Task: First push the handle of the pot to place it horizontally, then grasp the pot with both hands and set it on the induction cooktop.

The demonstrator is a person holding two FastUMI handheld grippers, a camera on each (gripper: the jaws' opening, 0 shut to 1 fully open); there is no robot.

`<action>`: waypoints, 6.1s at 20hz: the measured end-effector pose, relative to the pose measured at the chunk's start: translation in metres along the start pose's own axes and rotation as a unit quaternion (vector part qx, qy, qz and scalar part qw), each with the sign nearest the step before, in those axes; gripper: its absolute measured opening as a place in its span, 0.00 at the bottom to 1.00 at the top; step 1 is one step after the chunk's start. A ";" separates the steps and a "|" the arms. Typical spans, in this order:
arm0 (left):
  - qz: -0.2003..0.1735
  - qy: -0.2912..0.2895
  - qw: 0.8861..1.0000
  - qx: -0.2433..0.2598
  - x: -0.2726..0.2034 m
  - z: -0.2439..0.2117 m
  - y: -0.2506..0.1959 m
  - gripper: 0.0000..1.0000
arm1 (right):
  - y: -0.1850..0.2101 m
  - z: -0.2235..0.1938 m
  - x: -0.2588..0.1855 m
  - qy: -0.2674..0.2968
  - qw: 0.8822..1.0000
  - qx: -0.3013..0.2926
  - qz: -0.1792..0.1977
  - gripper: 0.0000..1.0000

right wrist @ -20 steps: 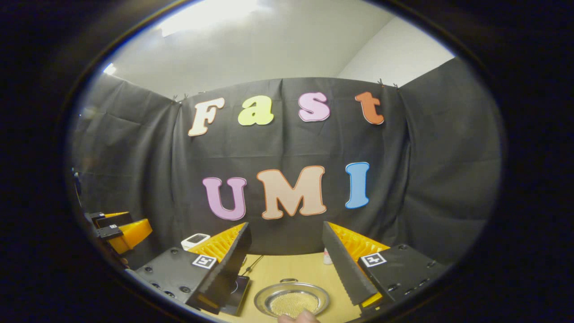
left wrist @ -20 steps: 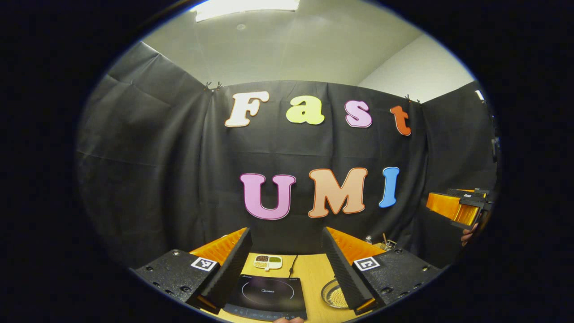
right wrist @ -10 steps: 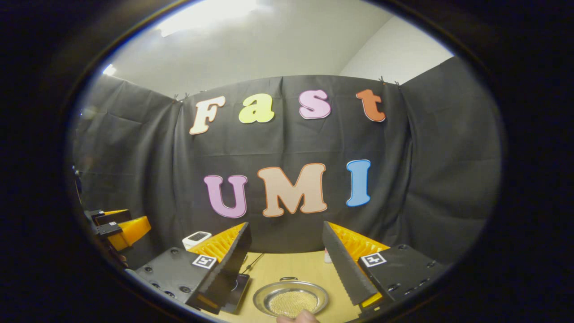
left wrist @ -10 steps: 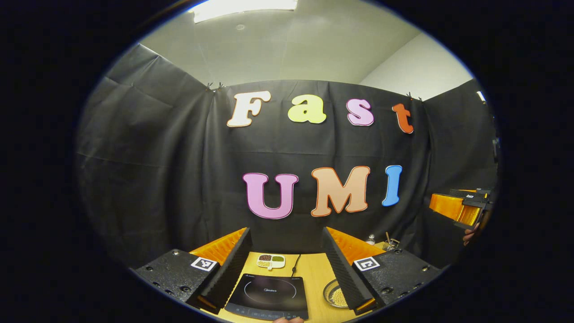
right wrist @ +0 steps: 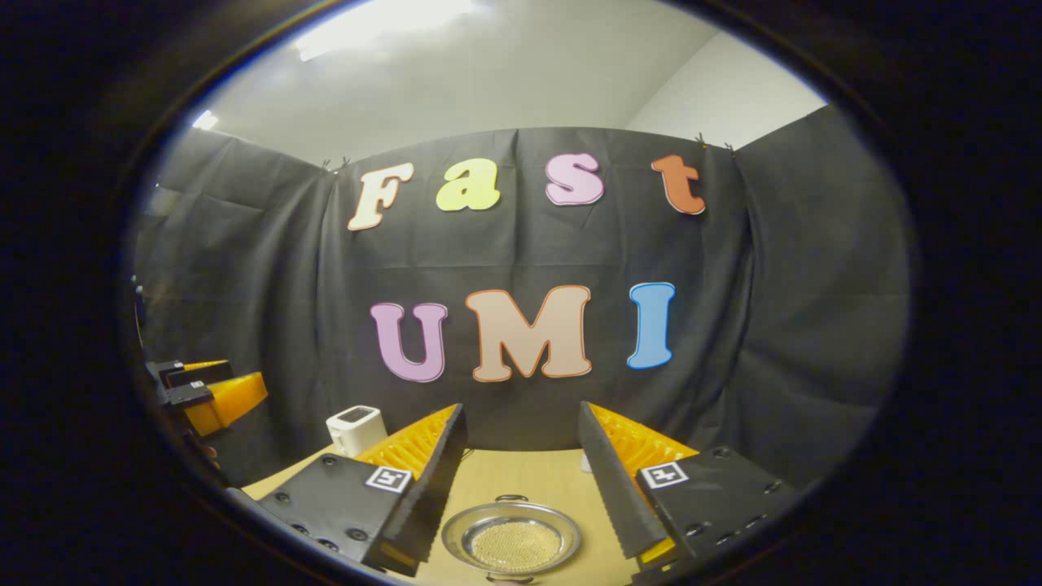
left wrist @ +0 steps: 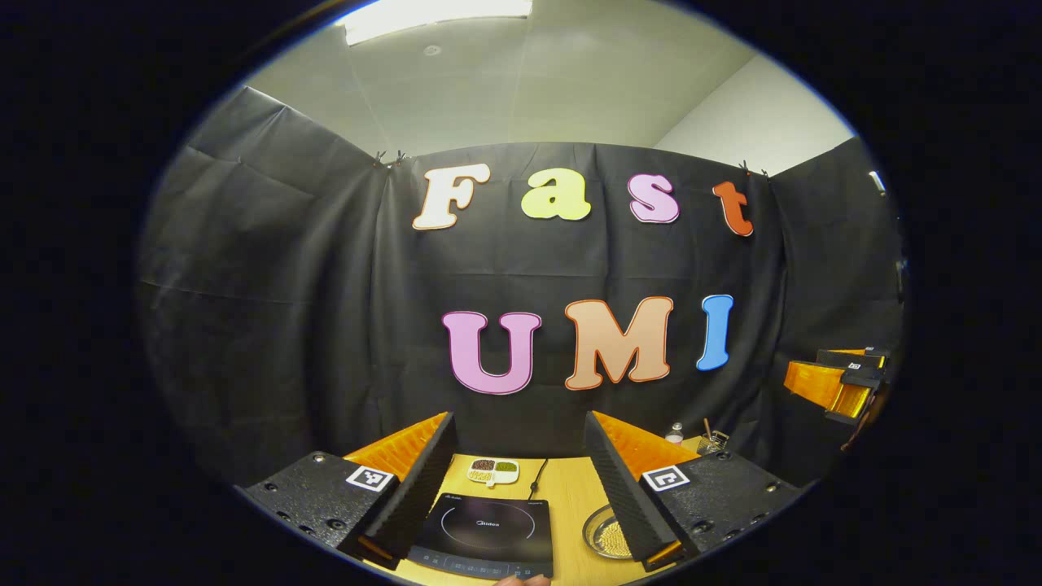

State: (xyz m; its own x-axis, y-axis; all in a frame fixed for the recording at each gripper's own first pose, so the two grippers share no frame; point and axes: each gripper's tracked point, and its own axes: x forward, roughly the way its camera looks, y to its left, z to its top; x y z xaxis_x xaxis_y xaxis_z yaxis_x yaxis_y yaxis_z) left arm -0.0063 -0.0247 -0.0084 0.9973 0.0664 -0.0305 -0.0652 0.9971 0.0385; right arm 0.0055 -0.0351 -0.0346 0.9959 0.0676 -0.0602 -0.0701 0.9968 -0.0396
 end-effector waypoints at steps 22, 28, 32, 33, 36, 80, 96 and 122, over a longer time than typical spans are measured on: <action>0.015 0.037 0.999 -0.020 0.048 -0.058 0.014 0.95 | 0.043 -0.211 0.030 0.256 0.959 0.072 0.101 0.03; -0.011 0.051 0.997 -0.052 0.093 -0.089 0.037 0.95 | 0.058 -0.289 0.032 0.352 0.930 0.087 0.062 0.00; -0.015 0.069 0.996 -0.058 0.110 -0.107 0.056 0.96 | 0.074 -0.342 0.007 0.428 0.899 0.077 0.057 0.00; -0.011 0.070 0.996 -0.057 0.112 -0.108 0.061 0.96 | 0.081 -0.354 0.003 0.445 0.890 0.080 0.062 0.03; 0.006 0.078 0.995 -0.058 0.116 -0.117 0.075 0.95 | 0.089 -0.389 -0.010 0.496 0.863 0.069 0.071 0.01; 0.019 0.153 0.987 -0.033 0.099 -0.160 0.000 0.96 | -0.099 -0.466 0.002 0.606 0.792 0.067 -0.013 0.03; -0.007 0.227 0.973 -0.049 0.080 -0.201 -0.060 0.96 | -0.128 -0.461 0.046 0.577 0.815 0.057 0.008 0.02; -0.149 0.550 0.819 -0.067 0.105 -0.466 -0.103 0.85 | -0.137 -0.483 0.103 0.577 0.807 0.088 -0.091 0.69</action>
State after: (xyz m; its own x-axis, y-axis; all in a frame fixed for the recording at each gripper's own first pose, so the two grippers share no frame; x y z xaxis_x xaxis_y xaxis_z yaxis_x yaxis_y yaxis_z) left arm 0.0897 -0.1038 -0.4807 0.3411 -0.2615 -0.9029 0.0991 0.9652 -0.2420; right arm 0.0897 -0.1859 -0.5171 0.2659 -0.0651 -0.9618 0.1814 0.9833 -0.0164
